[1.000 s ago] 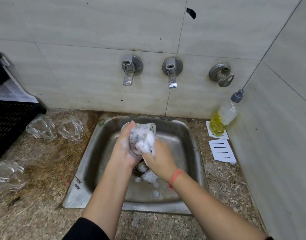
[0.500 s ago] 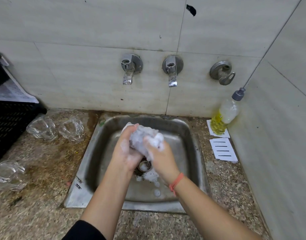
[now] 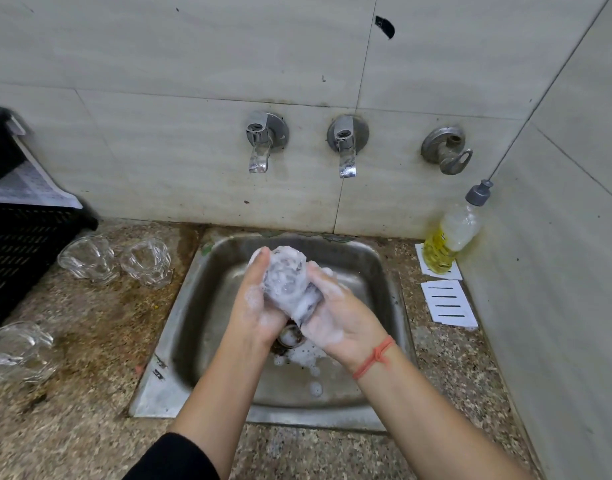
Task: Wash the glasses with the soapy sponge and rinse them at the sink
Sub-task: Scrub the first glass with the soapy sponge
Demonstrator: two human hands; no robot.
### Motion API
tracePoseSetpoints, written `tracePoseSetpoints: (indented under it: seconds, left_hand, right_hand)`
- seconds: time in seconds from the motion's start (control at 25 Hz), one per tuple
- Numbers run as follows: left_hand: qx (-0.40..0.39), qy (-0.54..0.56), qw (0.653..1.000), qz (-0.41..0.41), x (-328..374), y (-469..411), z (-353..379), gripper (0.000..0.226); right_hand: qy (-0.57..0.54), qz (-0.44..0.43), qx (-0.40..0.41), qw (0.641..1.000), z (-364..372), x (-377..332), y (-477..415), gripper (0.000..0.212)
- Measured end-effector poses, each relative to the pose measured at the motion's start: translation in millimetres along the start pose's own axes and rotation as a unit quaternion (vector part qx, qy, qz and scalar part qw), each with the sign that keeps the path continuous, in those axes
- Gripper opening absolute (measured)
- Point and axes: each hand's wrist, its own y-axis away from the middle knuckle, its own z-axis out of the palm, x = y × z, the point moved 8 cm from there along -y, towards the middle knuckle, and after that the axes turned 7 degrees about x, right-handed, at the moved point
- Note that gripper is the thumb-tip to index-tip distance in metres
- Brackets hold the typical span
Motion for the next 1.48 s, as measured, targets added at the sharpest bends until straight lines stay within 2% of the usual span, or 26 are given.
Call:
tracePoseSetpoints:
  seconds: [0.12,0.2,0.24,0.32,0.36,0.4,0.44,0.52,0.56,0.6,0.68,0.72,0.76,0.8,0.84,0.88,0.92,1.0,1.04,1.08,1.16,1.24,1.28,1.32,1.4,1.48]
  left_hand:
    - [0.008,0.027,1.0,0.011,-6.6,7.3,-7.8,0.023]
    - [0.028,0.034,0.999,-0.012,-9.8,7.0,-10.6,0.033]
    - [0.034,0.027,0.998,-0.036,-11.3,5.9,-9.4,0.035]
    - [0.054,0.015,0.994,-0.089,-14.3,2.9,-7.8,0.037]
    - [0.054,0.009,0.994,-0.097,-13.3,3.4,-5.9,0.036]
    - [0.041,0.001,0.995,-0.091,-10.8,3.8,-3.3,0.03]
    - [0.023,-0.014,0.997,-0.072,-6.5,4.9,-1.1,0.022]
    - [-0.036,-0.016,0.999,-0.035,3.3,9.3,1.8,0.027]
    - [-0.065,-0.018,0.997,-0.032,5.1,9.9,2.6,0.038]
    - [-0.083,-0.027,0.996,-0.026,6.3,9.9,2.7,0.046]
    - [-0.069,-0.037,0.997,-0.012,7.1,7.6,-1.4,0.046]
    - [-0.036,-0.038,0.999,-0.01,6.1,5.5,-3.4,0.043]
    - [0.008,-0.032,0.999,-0.03,1.7,3.7,-5.8,0.042]
    - [0.051,-0.006,0.997,-0.064,-4.6,2.0,-9.2,0.047]
    - [0.086,0.03,0.992,-0.089,-10.0,1.2,-12.8,0.053]
    - [0.096,0.051,0.99,-0.095,-11.4,2.6,-12.6,0.051]
    - [0.08,0.046,0.993,-0.075,-7.6,2.8,-9.8,0.038]
    - [0.032,0.01,0.999,-0.014,3.0,3.6,-3.8,0.008]
    - [0.022,-0.012,1.0,0.004,6.2,2.8,-3.1,0.02]
    - [0.017,-0.022,1.0,0.004,6.6,4.1,-0.5,0.026]
    - [0.044,-0.007,0.999,-0.009,7.2,3.4,-0.2,0.024]
    - [0.086,0.032,0.995,-0.044,2.1,2.5,1.4,0.013]
    - [0.104,0.038,0.992,-0.053,0.4,0.0,-1.5,0.016]
    - [0.101,0.025,0.993,-0.047,1.0,-3.0,-2.9,0.021]
    - [0.036,-0.022,0.999,-0.023,5.8,-4.7,2.7,0.029]
    - [-0.021,-0.031,0.999,-0.005,7.0,-2.6,9.0,0.028]
  right_hand:
    - [-0.059,0.019,0.04,0.997,2.4,0.8,-0.5,0.03]
    - [0.09,-0.111,0.08,0.986,-4.6,-11.8,3.2,0.027]
    - [0.261,-0.219,0.099,0.935,-5.7,-24.2,7.3,0.024]
    - [0.576,-0.365,0.099,0.724,4.2,-28.3,15.4,0.027]
    - [0.635,-0.386,0.093,0.663,5.3,-23.4,15.8,0.03]
    - [0.621,-0.395,0.092,0.67,5.7,-21.0,16.8,0.032]
    - [0.549,-0.357,0.094,0.75,1.2,-21.5,13.2,0.031]
    - [0.247,-0.166,0.033,0.954,-2.9,-12.0,-1.3,0.03]
    - [0.111,-0.072,-0.01,0.991,1.6,-5.6,-4.5,0.031]
    - [0.047,-0.02,-0.028,0.998,3.4,-5.4,-5.8,0.032]
    - [0.132,-0.081,-0.031,0.987,7.1,-18.7,-1.2,0.025]
    - [0.268,-0.187,-0.012,0.945,9.1,-28.9,2.3,0.018]
    - [0.431,-0.287,0.014,0.855,14.4,-36.1,11.4,0.016]
    - [0.574,-0.342,0.035,0.744,16.6,-33.5,12.6,0.02]
    - [0.657,-0.362,0.036,0.661,19.0,-26.0,12.9,0.029]
    - [0.677,-0.367,0.039,0.637,16.6,-19.8,11.7,0.037]
    - [0.626,-0.352,0.046,0.695,12.7,-20.0,9.9,0.037]
    - [0.319,-0.204,0.065,0.923,-7.6,-16.2,-5.7,0.02]
    - [0.15,-0.099,0.036,0.983,-6.9,-5.9,-13.3,0.019]
    - [0.057,-0.038,0.019,0.997,-5.2,-2.1,-15.6,0.023]
    - [0.14,-0.075,0.036,0.987,-10.6,-7.7,-16.2,0.023]
    - [0.418,-0.235,0.07,0.875,-2.8,-23.4,-5.1,0.015]
    - [0.486,-0.268,0.081,0.828,-3.3,-24.3,-3.6,0.016]
    - [0.478,-0.275,0.086,0.83,-7.5,-25.1,-5.3,0.02]
    - [0.219,-0.162,0.022,0.962,-7.8,-20.2,-8.1,0.019]
    - [0.003,-0.038,-0.041,0.998,-4.0,-12.5,-10.6,0.027]
